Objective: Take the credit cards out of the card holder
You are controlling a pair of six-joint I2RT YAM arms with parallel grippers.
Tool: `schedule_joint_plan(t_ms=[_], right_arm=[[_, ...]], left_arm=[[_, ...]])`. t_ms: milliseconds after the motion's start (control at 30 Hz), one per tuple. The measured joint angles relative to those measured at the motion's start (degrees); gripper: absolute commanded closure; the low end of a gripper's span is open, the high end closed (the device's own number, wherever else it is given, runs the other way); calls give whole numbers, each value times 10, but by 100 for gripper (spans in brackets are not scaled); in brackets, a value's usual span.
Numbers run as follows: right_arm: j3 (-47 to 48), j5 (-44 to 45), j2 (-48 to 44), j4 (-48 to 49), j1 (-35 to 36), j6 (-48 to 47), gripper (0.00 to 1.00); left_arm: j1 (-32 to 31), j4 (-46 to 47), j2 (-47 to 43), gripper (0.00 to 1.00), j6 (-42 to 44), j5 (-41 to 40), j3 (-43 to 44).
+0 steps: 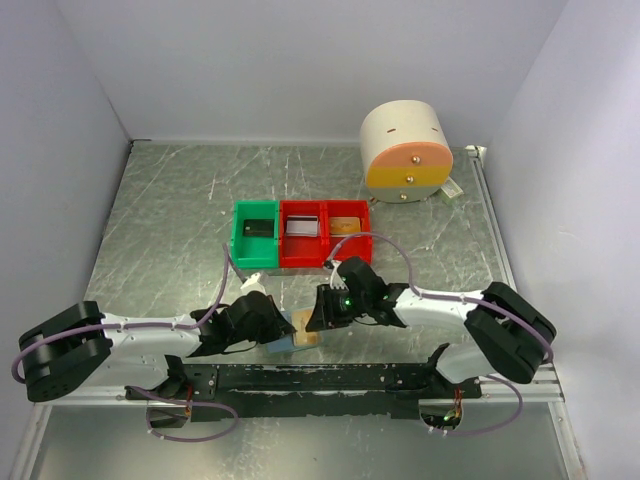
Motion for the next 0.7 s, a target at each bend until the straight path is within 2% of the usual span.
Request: schedule_joint_plan(t_ms=[300, 700], right_arm=[[5, 13, 36, 7, 2, 0, 67], [10, 35, 33, -2, 5, 2, 67]], left_arm=[[0, -9, -4, 93, 0, -5, 0], [0, -41, -54, 93, 0, -11, -7]])
